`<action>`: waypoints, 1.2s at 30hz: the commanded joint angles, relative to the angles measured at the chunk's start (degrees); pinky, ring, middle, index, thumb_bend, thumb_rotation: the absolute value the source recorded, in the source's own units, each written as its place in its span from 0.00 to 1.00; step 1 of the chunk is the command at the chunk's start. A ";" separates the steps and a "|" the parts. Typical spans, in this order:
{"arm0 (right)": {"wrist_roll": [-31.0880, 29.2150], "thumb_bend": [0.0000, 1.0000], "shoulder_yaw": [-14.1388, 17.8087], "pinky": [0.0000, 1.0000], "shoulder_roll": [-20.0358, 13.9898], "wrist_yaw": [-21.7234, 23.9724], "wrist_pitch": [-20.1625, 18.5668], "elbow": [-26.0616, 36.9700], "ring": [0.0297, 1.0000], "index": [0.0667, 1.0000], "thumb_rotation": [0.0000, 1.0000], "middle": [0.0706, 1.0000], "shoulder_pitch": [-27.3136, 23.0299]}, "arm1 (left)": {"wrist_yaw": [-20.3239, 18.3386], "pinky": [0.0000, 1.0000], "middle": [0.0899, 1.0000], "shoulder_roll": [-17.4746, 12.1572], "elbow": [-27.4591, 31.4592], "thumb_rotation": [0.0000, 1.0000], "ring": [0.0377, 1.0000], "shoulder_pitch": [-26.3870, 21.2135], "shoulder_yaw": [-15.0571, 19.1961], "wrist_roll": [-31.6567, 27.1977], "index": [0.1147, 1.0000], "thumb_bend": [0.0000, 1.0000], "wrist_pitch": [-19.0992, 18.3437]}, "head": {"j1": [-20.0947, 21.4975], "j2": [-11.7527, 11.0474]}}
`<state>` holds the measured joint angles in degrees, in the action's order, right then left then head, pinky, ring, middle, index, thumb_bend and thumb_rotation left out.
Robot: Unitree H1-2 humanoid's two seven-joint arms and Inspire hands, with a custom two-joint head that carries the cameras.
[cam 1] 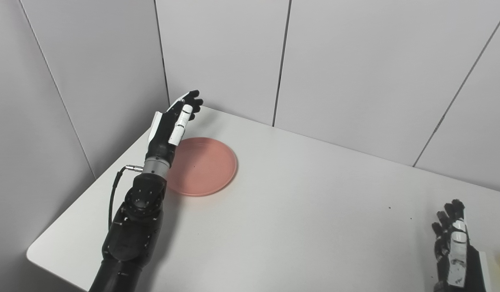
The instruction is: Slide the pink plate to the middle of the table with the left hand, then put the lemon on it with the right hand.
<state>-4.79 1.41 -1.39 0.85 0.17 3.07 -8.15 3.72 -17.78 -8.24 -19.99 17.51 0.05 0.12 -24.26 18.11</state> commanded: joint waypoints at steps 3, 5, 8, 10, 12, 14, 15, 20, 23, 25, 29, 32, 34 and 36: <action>-0.56 0.25 0.32 1.00 0.09 0.26 1.21 1.74 1.00 1.00 1.00 1.00 -1.24 | 1.59 0.83 0.78 -2.07 -1.35 1.00 0.81 -2.39 2.33 -1.96 0.77 0.56 3.38 | -0.18 -0.16; -0.38 0.25 0.29 1.00 0.10 0.17 1.37 1.60 1.00 1.00 1.00 1.00 -1.25 | 1.55 0.84 0.78 -2.78 -2.82 1.00 0.81 -2.49 2.71 -1.72 0.77 0.57 4.01 | -0.16 -0.46; -0.81 0.24 0.47 1.00 0.14 0.26 1.67 1.62 1.00 1.00 1.00 1.00 -1.21 | 1.55 0.84 0.78 -3.74 -5.16 1.00 0.81 -2.71 3.24 -1.88 0.77 0.56 5.11 | -0.37 -0.50; -1.09 0.24 0.55 1.00 0.09 0.43 2.50 1.44 1.00 1.00 1.00 1.00 -1.21 | 1.65 0.84 0.79 -4.11 -6.17 1.00 0.81 -2.80 3.50 -2.05 0.78 0.55 5.36 | -0.58 -0.59; -1.25 0.23 0.59 1.00 0.15 0.42 2.83 1.30 1.00 0.99 1.00 1.00 -1.27 | 2.13 0.84 0.79 -4.72 -7.18 1.00 0.82 -2.51 3.67 -1.43 0.78 0.55 5.37 | -0.58 -0.55; -1.26 0.23 0.45 1.00 0.09 0.56 2.68 1.42 1.00 0.99 1.00 1.00 -1.25 | 2.32 0.84 0.79 -5.04 -8.30 1.00 0.82 -2.22 4.10 -1.81 0.78 0.55 5.94 | -0.58 -0.55; -1.16 0.24 0.37 1.00 0.13 0.52 2.43 1.56 1.00 0.99 1.00 1.00 -1.23 | 2.29 0.84 0.79 -5.21 -9.05 1.00 0.82 -2.12 4.25 -2.05 0.78 0.55 6.22 | -0.62 -0.62; -0.78 0.26 0.29 1.00 0.43 0.21 2.35 1.81 1.00 1.00 1.00 1.00 -1.06 | 2.09 0.85 0.79 -5.73 -12.28 1.00 0.82 -2.29 4.51 -2.17 0.79 0.57 6.34 | -0.38 -0.32; -0.67 0.25 0.31 1.00 0.47 0.25 2.48 1.97 1.00 0.99 1.00 1.00 -0.93 | 2.19 0.85 0.79 -5.68 -13.32 1.00 0.82 -2.26 4.50 -2.18 0.79 0.56 6.19 | -0.27 -0.19; -0.82 0.25 0.34 1.00 0.42 0.38 2.33 2.31 1.00 0.99 1.00 1.00 -0.75 | 2.27 0.85 0.79 -5.41 -14.34 1.00 0.82 -2.09 4.44 -2.44 0.79 0.56 6.03 | -0.30 -0.13; -0.80 0.25 0.44 1.00 0.34 0.31 2.06 2.52 1.00 0.99 1.00 1.00 -0.64 | 1.76 0.86 0.79 -5.09 -15.51 1.00 0.82 -1.84 4.21 -3.70 0.79 0.56 5.53 | -0.41 0.22; -0.71 0.25 0.40 1.00 0.31 0.25 1.42 3.03 1.00 0.99 1.00 1.00 -0.47 | 2.13 0.85 0.79 -4.99 -16.12 1.00 0.82 -1.56 3.49 -3.23 0.79 0.55 5.52 | -0.43 0.47; -0.82 0.26 0.43 1.00 0.33 0.27 1.46 3.21 1.00 0.99 1.00 1.00 -0.38 | 1.74 0.85 0.79 -4.85 -16.86 1.00 0.83 -1.47 3.09 -3.61 0.79 0.55 5.79 | -0.38 0.61; -0.76 0.27 0.44 1.00 0.32 0.24 1.61 3.24 1.00 0.98 1.00 1.00 -0.34 | 1.15 0.85 0.79 -4.45 -17.71 1.00 0.83 -1.54 3.14 -4.86 0.80 0.55 6.48 | -0.39 0.73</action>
<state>-5.48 1.61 -0.91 0.87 0.20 4.47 -7.73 4.95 -21.41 -26.01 -20.08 20.50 -3.84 4.67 -24.70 18.81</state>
